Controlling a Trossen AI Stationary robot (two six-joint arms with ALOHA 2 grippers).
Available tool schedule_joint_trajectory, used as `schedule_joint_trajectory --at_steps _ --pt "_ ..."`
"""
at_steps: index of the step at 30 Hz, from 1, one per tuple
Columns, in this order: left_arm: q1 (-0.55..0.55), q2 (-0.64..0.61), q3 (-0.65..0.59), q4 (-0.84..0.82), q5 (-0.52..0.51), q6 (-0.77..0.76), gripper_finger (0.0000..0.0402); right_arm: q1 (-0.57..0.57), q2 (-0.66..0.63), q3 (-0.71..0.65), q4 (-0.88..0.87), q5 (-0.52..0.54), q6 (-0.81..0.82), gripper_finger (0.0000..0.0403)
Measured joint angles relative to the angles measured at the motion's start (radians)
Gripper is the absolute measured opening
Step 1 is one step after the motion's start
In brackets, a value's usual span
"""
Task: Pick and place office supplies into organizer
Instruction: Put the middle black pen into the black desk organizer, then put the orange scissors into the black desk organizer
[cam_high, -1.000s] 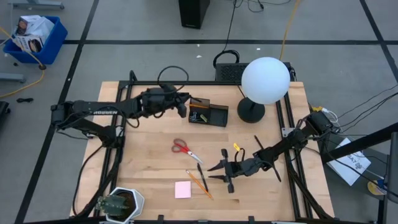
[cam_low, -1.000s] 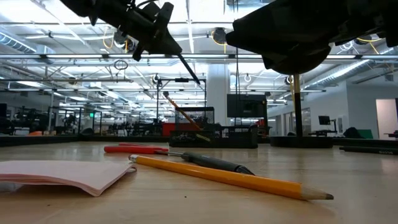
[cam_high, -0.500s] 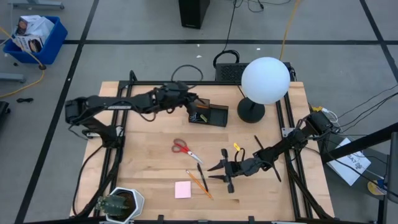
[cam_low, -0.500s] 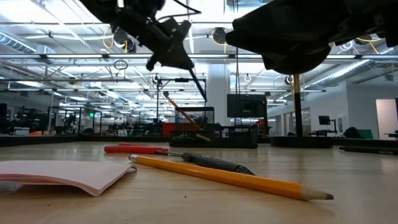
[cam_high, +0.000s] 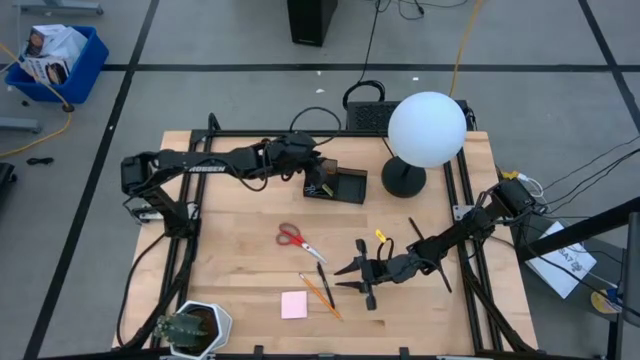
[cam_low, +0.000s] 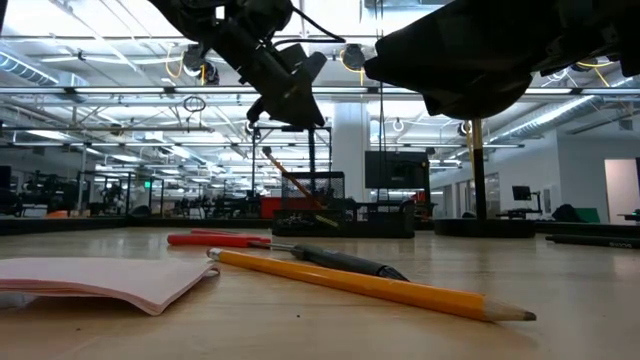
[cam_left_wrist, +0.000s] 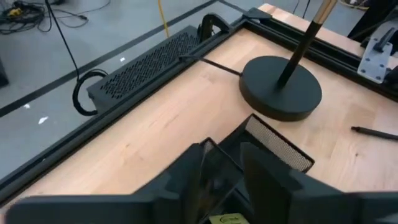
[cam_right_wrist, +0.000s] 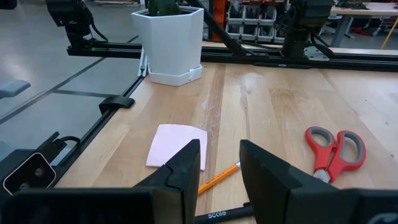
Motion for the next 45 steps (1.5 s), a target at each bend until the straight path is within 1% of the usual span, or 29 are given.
schedule_joint_trajectory --at_steps 3,5,8,11,16,18,20,24,26,29,31,38,40,43,45 --pt "0.0 0.0 0.0 -0.004 0.0 0.0 0.0157 0.0 0.0 0.0 -0.002 0.0 0.0 0.0105" --pt "0.0 0.0 0.0 -0.007 0.0 0.0 0.0171 0.0 0.0 0.0 -0.008 0.0 0.0 0.0105" --pt "-0.004 0.0 0.0 -0.007 0.0 0.0 0.0184 0.0 0.0 0.0 -0.007 0.0 0.0 0.0105" --pt "-0.015 0.0 0.0 -0.006 0.014 -0.006 0.0185 0.0 0.0 0.0 -0.008 0.0 0.0 0.0105" --pt "-0.043 0.0 0.0 -0.008 0.156 -0.027 0.0168 0.0 0.0 0.0 -0.037 0.0 0.0 0.0105" --pt "-0.068 0.0 0.0 -0.02 0.18 -0.024 0.0158 0.0 0.0 0.0 -0.054 -0.003 0.0 0.0105" --pt "-0.101 0.0 -0.004 -0.022 0.173 -0.014 0.0146 0.0 0.0 0.0 -0.068 -0.003 0.0 0.0105" --pt "-0.173 0.0 -0.021 -0.008 0.121 0.008 0.0121 0.0 0.0 0.0 -0.068 -0.017 0.026 0.0105" --pt "-0.209 0.0 -0.054 0.05 0.102 0.013 0.011 0.0 0.0 -0.001 -0.074 -0.053 0.049 0.0105" --pt "-0.253 0.0 -0.115 0.175 0.102 0.02 0.0093 0.0 0.0 -0.016 -0.072 -0.082 0.074 0.0105" --pt "-0.278 -0.011 -0.156 0.244 0.106 0.003 0.0084 0.0 0.0 -0.03 -0.074 -0.066 0.089 0.0105" --pt "-0.352 -0.015 -0.276 0.43 0.105 -0.018 0.0063 -0.005 0.0 -0.075 -0.073 0.073 0.109 0.0108" --pt "-0.369 -0.016 -0.303 0.481 0.097 -0.019 0.0059 -0.017 0.0 -0.077 -0.073 0.078 0.119 0.0109" --pt "-0.387 -0.022 -0.362 0.556 0.057 -0.026 0.0056 -0.06 0.0 -0.079 -0.075 0.076 0.165 0.0113" --pt "-0.395 -0.064 -0.402 0.57 0.027 -0.026 0.0057 -0.09 0.0 -0.08 -0.088 0.075 0.172 0.0117"
